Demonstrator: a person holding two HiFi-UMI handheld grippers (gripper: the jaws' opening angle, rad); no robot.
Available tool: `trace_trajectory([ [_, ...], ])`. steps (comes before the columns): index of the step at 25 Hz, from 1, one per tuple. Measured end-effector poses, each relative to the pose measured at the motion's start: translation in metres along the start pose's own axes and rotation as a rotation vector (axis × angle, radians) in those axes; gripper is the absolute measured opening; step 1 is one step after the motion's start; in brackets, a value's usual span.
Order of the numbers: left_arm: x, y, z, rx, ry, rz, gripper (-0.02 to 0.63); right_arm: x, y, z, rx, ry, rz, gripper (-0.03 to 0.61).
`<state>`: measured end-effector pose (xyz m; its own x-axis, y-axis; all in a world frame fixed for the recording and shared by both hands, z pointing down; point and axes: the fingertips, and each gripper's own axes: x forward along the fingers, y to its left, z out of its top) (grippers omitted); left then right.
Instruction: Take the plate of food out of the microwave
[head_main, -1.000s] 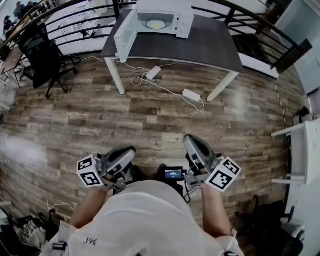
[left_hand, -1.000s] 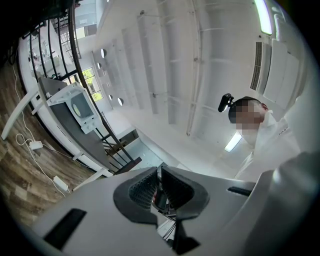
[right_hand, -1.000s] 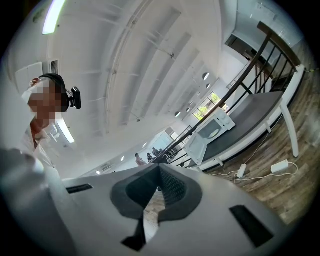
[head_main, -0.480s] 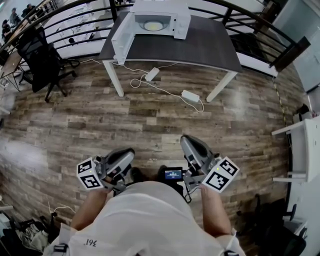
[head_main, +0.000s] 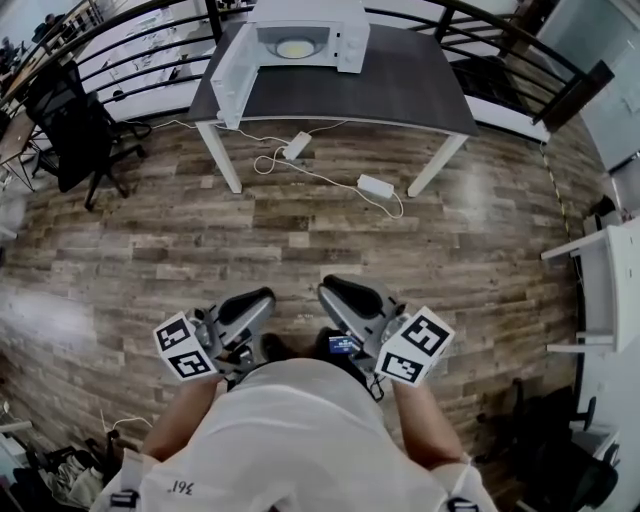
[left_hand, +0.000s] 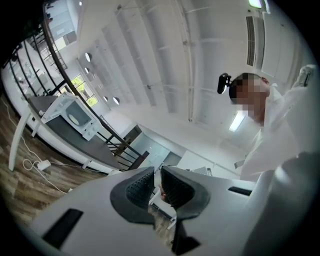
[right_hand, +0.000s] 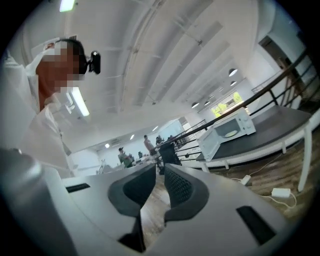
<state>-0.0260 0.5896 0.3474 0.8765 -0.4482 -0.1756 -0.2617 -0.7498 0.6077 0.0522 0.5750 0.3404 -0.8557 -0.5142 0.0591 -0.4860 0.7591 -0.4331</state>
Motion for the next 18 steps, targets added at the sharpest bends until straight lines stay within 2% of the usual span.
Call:
trace_trajectory([
  [2,0.015,0.002,-0.006,0.061,0.058,0.022,0.034,0.016,0.023,-0.014,-0.108,0.083,0.076,0.037],
  [4,0.027,0.005,-0.011,0.099,0.106,0.045,0.034,0.027,0.04,-0.022,-0.179,0.115,0.119,0.037],
  [10,0.022,0.016,-0.014,0.165,0.184,0.119,0.034,0.04,0.056,-0.039,-0.215,0.215,0.16,0.037],
  [13,0.017,0.017,-0.015,0.202,0.192,0.142,0.007,0.047,0.058,-0.046,-0.26,0.259,0.155,0.037],
  [18,0.013,0.019,-0.011,0.249,0.207,0.166,0.002,0.054,0.059,-0.046,-0.309,0.282,0.142,0.035],
])
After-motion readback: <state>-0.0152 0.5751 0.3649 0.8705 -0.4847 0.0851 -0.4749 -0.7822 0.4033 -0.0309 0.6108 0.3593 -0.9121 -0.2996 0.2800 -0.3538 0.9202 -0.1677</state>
